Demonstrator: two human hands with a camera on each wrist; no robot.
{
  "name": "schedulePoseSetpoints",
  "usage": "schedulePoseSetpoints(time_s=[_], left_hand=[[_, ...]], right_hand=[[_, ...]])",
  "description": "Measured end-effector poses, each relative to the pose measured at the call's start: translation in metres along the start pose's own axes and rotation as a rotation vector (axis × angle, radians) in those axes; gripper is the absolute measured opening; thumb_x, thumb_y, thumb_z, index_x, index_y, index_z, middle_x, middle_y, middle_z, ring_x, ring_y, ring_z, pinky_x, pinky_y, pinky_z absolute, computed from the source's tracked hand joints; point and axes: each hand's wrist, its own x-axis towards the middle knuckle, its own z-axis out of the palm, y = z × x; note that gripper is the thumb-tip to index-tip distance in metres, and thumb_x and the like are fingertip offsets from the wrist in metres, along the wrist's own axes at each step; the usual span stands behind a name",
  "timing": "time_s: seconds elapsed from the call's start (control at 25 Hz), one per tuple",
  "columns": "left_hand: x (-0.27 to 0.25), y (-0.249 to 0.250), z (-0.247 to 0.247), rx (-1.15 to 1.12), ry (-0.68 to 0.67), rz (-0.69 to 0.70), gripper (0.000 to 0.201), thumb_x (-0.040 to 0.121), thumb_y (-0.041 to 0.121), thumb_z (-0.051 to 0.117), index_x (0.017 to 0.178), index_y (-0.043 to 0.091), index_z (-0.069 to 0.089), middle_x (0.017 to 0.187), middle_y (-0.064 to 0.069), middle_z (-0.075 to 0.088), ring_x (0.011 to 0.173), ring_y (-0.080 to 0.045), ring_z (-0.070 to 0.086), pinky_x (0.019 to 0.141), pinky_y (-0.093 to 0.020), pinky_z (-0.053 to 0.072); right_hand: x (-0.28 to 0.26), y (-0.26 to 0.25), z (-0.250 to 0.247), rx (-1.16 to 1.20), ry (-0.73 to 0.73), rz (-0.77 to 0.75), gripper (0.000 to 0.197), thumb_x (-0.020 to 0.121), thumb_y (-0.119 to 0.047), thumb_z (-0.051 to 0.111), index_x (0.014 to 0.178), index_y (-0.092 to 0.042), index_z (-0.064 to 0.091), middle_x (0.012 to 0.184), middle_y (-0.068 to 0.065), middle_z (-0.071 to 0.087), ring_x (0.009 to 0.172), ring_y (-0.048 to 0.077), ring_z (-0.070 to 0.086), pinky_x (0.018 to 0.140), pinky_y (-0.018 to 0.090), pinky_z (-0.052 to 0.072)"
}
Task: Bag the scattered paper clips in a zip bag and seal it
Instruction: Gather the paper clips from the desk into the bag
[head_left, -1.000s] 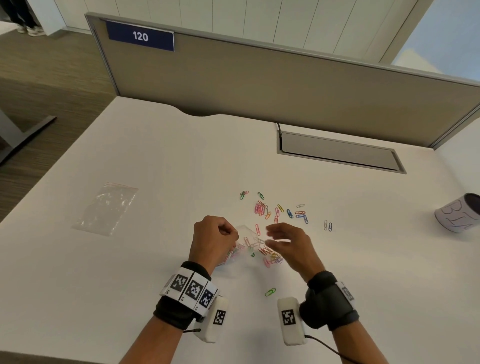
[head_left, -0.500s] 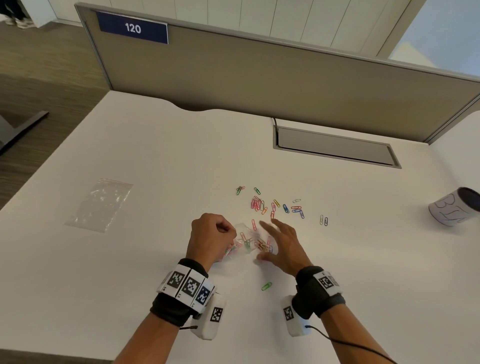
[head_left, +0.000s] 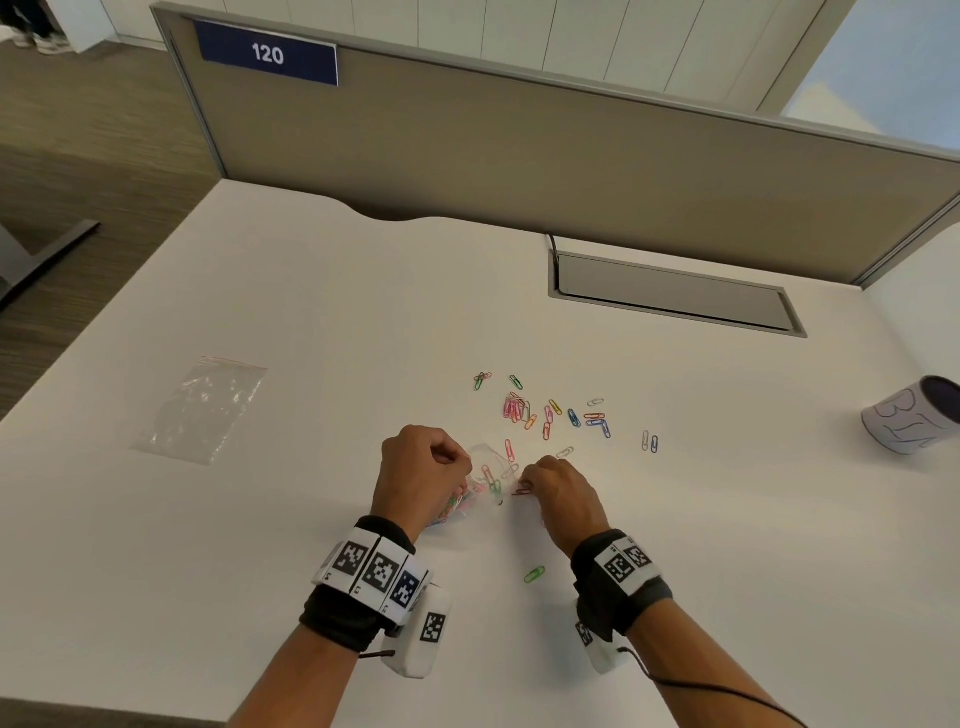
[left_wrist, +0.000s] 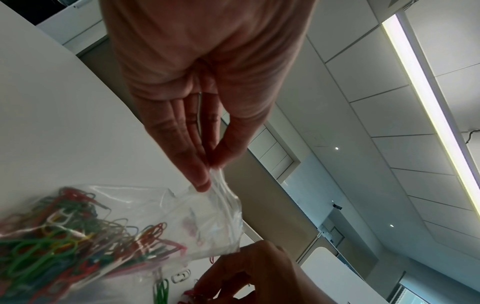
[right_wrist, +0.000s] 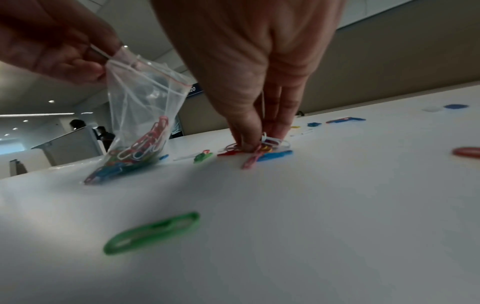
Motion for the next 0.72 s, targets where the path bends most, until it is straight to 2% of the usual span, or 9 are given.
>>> schedulePoseSetpoints(time_s=[0.08,0.16,0.24,0.36,0.48,0.56,0.6,0.68,0.72], left_hand=[[0.001,0.000,0.000,0.000,-0.002,0.001,0.005,0.080,0.007,0.073,0.076,0.005,0.074,0.061,-0.007,0.074,0.051,-0.017,0.072,0.068,-0.033,0.064],[0.001,0.000,0.000,-0.001,-0.001,-0.003,0.005,0.080,0.008,0.073,0.076,0.005,0.074,0.061,-0.007,0.074,0.050,-0.016,0.072,0.068,-0.033,0.064],[0.000,0.000,0.002,-0.005,-0.002,-0.009,0.005,0.080,0.008,0.073,0.076,0.005,0.074,0.062,-0.007,0.074,0.051,-0.015,0.072,0.068,-0.032,0.064],[-0.001,0.001,0.003,-0.008,-0.008,-0.005,0.006,0.081,0.008,0.073,0.077,0.004,0.074,0.063,-0.007,0.075,0.052,-0.014,0.072,0.070,-0.033,0.063],[0.000,0.001,0.004,-0.013,-0.009,-0.009,0.006,0.081,0.008,0.073,0.076,0.004,0.074,0.062,-0.008,0.074,0.051,-0.015,0.072,0.070,-0.034,0.064],[0.000,0.001,0.005,-0.018,-0.011,-0.008,0.006,0.080,0.007,0.073,0.075,0.004,0.074,0.062,-0.009,0.074,0.052,-0.016,0.072,0.069,-0.035,0.064],[0.000,0.001,0.006,-0.019,-0.013,-0.006,0.006,0.080,0.007,0.074,0.075,0.003,0.074,0.062,-0.009,0.074,0.052,-0.017,0.072,0.068,-0.035,0.064],[0.000,0.003,0.008,-0.012,-0.021,0.001,0.006,0.080,0.008,0.074,0.076,0.003,0.074,0.064,-0.010,0.075,0.053,-0.018,0.073,0.068,-0.035,0.064],[0.000,0.004,0.009,-0.008,-0.024,0.002,0.006,0.081,0.009,0.075,0.078,0.004,0.074,0.065,-0.010,0.075,0.054,-0.018,0.073,0.069,-0.035,0.064]], right_hand=[[0.004,-0.004,-0.002,-0.042,-0.030,0.031,0.011,0.093,-0.007,0.051,0.100,-0.005,0.059,0.096,0.013,0.063,0.081,0.027,0.054,0.065,0.031,0.041],[0.010,0.000,-0.006,0.031,-0.032,0.112,0.009,0.090,-0.006,0.052,0.094,-0.004,0.060,0.090,0.014,0.066,0.073,0.025,0.053,0.063,0.031,0.041],[0.012,0.008,-0.008,0.205,0.011,0.211,0.009,0.082,-0.001,0.058,0.087,-0.004,0.064,0.082,0.009,0.067,0.072,0.023,0.056,0.064,0.028,0.046],[0.005,0.013,-0.010,0.445,0.059,0.330,0.005,0.078,0.000,0.067,0.078,-0.005,0.066,0.075,0.002,0.064,0.071,0.018,0.060,0.063,0.018,0.049],[-0.003,0.015,-0.020,0.874,0.186,0.465,0.006,0.076,0.000,0.072,0.077,-0.004,0.068,0.079,0.009,0.072,0.076,0.023,0.069,0.071,0.026,0.058],[-0.007,0.006,-0.036,1.178,0.243,0.432,0.008,0.076,0.004,0.072,0.083,0.002,0.068,0.081,0.017,0.072,0.073,0.023,0.069,0.070,0.027,0.058],[-0.008,0.000,-0.043,1.253,0.241,0.384,0.010,0.077,0.004,0.071,0.086,0.004,0.067,0.081,0.019,0.071,0.072,0.022,0.069,0.071,0.026,0.058],[-0.006,-0.014,-0.053,1.255,0.184,0.288,0.012,0.077,0.003,0.072,0.087,0.006,0.066,0.082,0.020,0.071,0.071,0.021,0.069,0.072,0.027,0.059],[-0.004,-0.020,-0.055,1.178,0.149,0.251,0.012,0.077,0.001,0.073,0.086,0.005,0.066,0.083,0.019,0.072,0.071,0.020,0.070,0.072,0.027,0.060]])
